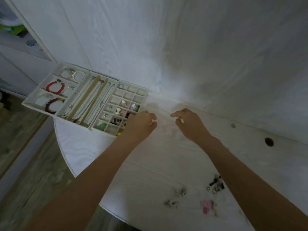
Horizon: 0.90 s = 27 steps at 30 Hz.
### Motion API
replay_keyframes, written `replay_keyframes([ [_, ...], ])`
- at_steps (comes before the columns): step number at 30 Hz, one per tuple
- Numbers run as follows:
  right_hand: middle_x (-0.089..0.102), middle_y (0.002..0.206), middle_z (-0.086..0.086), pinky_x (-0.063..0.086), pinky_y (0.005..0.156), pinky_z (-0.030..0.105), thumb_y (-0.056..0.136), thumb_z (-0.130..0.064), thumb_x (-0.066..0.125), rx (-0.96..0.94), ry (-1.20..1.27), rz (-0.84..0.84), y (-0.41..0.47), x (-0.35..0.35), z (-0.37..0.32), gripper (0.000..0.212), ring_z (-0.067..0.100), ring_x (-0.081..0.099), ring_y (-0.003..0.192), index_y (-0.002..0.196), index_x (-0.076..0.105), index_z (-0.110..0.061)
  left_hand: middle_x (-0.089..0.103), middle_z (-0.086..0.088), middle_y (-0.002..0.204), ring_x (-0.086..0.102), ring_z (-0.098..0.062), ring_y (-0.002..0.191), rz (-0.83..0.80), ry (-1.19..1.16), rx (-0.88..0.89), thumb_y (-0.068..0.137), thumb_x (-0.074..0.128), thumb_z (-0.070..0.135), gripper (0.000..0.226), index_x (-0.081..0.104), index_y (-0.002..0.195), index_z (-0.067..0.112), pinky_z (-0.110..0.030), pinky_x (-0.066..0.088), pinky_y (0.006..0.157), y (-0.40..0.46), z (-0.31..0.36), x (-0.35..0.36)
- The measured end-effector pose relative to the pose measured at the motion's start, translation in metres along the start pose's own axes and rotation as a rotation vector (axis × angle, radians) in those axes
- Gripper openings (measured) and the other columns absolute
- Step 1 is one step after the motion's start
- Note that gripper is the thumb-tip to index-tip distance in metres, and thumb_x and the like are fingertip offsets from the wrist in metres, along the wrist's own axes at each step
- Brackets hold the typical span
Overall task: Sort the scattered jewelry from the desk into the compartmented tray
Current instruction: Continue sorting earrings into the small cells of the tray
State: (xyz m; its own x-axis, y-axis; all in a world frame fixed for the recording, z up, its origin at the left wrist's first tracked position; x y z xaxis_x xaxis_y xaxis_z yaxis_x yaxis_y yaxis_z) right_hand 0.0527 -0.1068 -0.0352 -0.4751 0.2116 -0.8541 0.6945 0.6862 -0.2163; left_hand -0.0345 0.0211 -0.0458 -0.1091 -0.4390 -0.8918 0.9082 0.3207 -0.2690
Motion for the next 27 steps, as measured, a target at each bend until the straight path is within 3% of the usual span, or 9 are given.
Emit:
replay_keyframes([
  [6,0.052,0.129,0.009,0.035,0.097,0.024,0.096,-0.009,0.044,0.14,0.046,0.027,-0.076,-0.007,0.064,0.035,0.022,0.051,0.117,0.128,0.056,-0.015,0.059,0.002,0.112,0.057,-0.017,0.107,-0.028,-0.072,0.056,0.095,0.047,0.032,0.027,0.059,0.119,0.025,-0.032,0.039,0.093,-0.018,0.074,0.04],
  [12,0.035,0.148,0.004,0.025,0.107,0.023,0.097,-0.009,0.041,0.164,0.091,-0.045,-0.15,0.008,0.121,0.047,0.017,0.033,0.135,0.143,0.039,-0.02,0.058,-0.001,0.118,0.059,-0.018,0.103,-0.022,-0.089,0.11,0.097,0.045,0.03,0.032,0.055,0.127,0.021,-0.03,0.042,0.089,-0.058,0.13,0.084],
  [18,0.028,0.153,-0.001,0.021,0.109,0.023,0.096,-0.005,0.04,0.199,0.067,-0.041,-0.217,0.006,0.189,0.047,0.014,0.022,0.14,0.14,0.042,-0.022,0.056,-0.004,0.121,0.059,-0.022,0.102,-0.092,-0.126,0.164,0.097,0.047,0.025,0.033,0.055,0.128,0.018,-0.033,0.043,0.092,-0.091,0.198,0.138],
  [23,0.038,0.146,0.003,0.026,0.106,0.025,0.095,-0.003,0.041,0.252,0.053,0.01,-0.25,0.003,0.233,0.043,0.019,0.029,0.134,0.136,0.047,-0.016,0.05,-0.004,0.129,0.046,-0.023,0.119,-0.155,-0.041,0.266,0.096,0.047,0.025,0.034,0.052,0.13,0.021,-0.037,0.037,0.097,-0.099,0.262,0.18],
  [27,0.044,0.133,0.011,0.035,0.101,0.031,0.093,-0.011,0.05,0.303,0.138,0.031,-0.257,0.007,0.256,0.037,0.025,0.04,0.125,0.13,0.054,-0.012,0.049,-0.011,0.127,0.048,-0.027,0.118,-0.233,-0.083,0.245,0.092,0.055,0.02,0.035,0.056,0.127,0.014,-0.035,0.04,0.097,-0.092,0.287,0.21],
])
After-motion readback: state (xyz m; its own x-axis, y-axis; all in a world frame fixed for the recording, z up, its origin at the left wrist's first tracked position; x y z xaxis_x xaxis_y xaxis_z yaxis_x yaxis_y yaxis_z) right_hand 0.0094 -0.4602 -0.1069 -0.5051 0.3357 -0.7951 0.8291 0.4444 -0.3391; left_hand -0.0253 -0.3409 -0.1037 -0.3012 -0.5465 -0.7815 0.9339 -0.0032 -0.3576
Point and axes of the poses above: each hand's wrist, its own y-axis towards the middle knuckle, its own x-axis out of the palm, z = x × y, the point moved 6 cm from there along y, towards the middle knuckle
